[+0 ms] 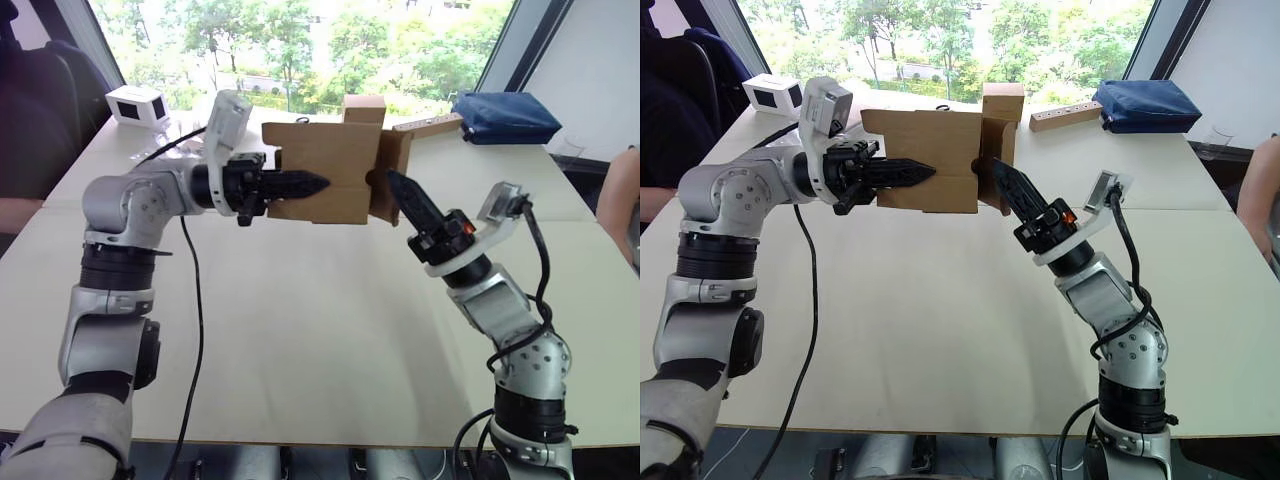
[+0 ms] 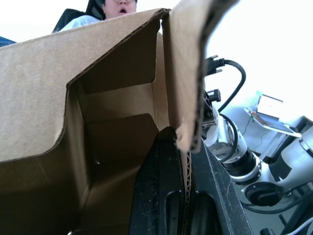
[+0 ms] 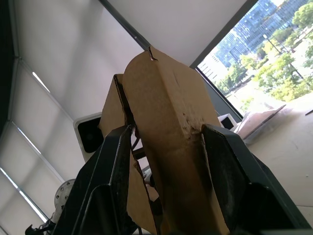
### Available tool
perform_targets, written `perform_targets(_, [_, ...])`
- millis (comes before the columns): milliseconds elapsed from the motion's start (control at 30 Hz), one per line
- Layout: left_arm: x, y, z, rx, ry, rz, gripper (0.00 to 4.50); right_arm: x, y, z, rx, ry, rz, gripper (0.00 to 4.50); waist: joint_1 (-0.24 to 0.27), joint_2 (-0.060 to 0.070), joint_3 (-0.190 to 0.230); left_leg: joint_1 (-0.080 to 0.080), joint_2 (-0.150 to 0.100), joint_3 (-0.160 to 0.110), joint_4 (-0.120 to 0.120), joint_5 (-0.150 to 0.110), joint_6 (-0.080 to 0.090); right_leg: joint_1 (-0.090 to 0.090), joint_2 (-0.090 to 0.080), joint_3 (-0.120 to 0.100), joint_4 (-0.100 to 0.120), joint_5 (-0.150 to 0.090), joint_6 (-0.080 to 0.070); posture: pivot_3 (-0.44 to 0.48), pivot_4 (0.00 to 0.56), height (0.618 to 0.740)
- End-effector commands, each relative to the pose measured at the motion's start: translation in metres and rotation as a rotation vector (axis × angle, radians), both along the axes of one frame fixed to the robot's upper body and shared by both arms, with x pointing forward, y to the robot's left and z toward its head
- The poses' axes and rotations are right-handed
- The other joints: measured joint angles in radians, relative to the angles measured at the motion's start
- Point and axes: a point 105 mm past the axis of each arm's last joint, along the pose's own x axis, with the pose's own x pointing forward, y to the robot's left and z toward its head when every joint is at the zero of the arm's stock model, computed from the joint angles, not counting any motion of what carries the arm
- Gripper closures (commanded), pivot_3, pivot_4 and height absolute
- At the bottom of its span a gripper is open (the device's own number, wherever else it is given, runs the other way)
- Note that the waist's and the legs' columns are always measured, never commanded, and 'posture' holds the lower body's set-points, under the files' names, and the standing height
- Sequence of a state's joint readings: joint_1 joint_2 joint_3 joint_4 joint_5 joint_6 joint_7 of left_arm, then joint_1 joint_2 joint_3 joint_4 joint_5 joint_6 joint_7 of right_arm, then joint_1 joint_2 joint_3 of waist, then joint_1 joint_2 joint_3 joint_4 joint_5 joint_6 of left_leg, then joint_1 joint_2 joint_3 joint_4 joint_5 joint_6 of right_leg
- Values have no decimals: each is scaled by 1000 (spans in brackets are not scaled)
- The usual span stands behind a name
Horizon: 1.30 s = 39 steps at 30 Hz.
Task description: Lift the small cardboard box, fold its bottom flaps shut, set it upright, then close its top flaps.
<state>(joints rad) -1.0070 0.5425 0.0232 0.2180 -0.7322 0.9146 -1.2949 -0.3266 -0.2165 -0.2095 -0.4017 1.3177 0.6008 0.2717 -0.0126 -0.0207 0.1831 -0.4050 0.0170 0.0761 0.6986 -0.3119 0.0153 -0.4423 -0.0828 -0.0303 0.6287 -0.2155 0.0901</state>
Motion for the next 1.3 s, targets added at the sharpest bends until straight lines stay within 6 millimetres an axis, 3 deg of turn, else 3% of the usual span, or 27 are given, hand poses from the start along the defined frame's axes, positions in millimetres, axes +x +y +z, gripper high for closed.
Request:
perform_targets(33, [-4, 1, 16, -26, -60, -10, 4500, -9, 2, 13, 15, -62, 11, 2142, 0, 0, 0, 0, 0, 0, 0, 0, 0, 0, 0, 0, 0, 0, 0, 0, 150, 740])
perform_targets(267, [-3, 1, 16, -26, -63, -6, 4500, -13, 0, 24, 138, -81, 58, 2142, 0, 0, 0, 0, 0, 0, 0, 0, 0, 0, 0, 0, 0, 0, 0, 0, 150, 740])
perform_targets(500, [-3, 2, 17, -25, -65, -2, 4500, -11, 5, 19, 129, -60, 70, 2142, 0, 0, 0, 0, 0, 0, 0, 0, 0, 0, 0, 0, 0, 0, 0, 0, 150, 740])
perform_targets(600, [-3, 1, 17, -27, -66, -4, 4500, -7, 6, 15, 92, -50, 41, 2803, 0, 0, 0, 0, 0, 0, 0, 0, 0, 0, 0, 0, 0, 0, 0, 0, 150, 740])
perform_targets(1100, [-3, 1, 17, -35, -63, -1, 4500, 3, 10, 20, 136, -49, -12, 2803, 0, 0, 0, 0, 0, 0, 0, 0, 0, 0, 0, 0, 0, 0, 0, 0, 150, 740])
perform_targets(1300, [-2, -1, 17, -47, -57, 2, 4500, 7, 22, 20, 151, -37, -23, 2803, -1, 0, 0, 0, 0, 0, 0, 0, 0, 0, 0, 0, 0, 0, 0, 0, 150, 740])
